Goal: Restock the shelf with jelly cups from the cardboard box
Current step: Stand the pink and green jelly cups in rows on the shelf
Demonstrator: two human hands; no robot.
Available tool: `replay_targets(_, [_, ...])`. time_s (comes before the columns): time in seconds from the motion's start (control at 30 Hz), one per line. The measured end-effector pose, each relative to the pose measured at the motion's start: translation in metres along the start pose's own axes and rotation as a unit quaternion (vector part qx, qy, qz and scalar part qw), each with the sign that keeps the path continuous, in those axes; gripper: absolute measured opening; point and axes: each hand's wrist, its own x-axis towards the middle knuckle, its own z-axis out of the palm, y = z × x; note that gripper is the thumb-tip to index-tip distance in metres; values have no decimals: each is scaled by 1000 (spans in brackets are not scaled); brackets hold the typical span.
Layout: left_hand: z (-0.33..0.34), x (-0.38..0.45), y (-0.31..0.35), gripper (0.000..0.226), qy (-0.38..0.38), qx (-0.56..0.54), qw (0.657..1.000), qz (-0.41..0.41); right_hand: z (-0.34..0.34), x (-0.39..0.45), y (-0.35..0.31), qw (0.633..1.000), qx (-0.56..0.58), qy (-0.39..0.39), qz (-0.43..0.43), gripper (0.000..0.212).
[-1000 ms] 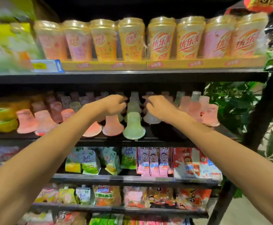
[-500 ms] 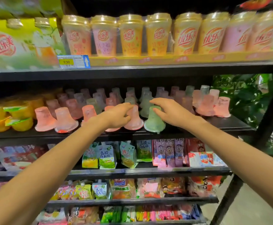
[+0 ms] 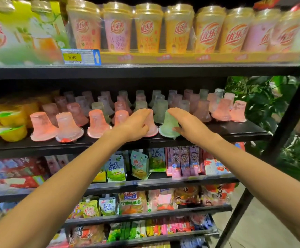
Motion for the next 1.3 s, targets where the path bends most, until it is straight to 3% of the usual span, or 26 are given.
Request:
replay_targets(0.57, [1,-3,5,53,10,-32,999,-11,-2,16,-8,999,-21,-22,41,71])
replay_targets(0.87, [-16,-1,14,65,-25,6,999,-34,-22,27,-21,998,-6,-22,55,55])
replay_targets(1.3, [-68,-41,-18,58,58,71,989,-116,-36,61,-59,998,21,-52,-20,48])
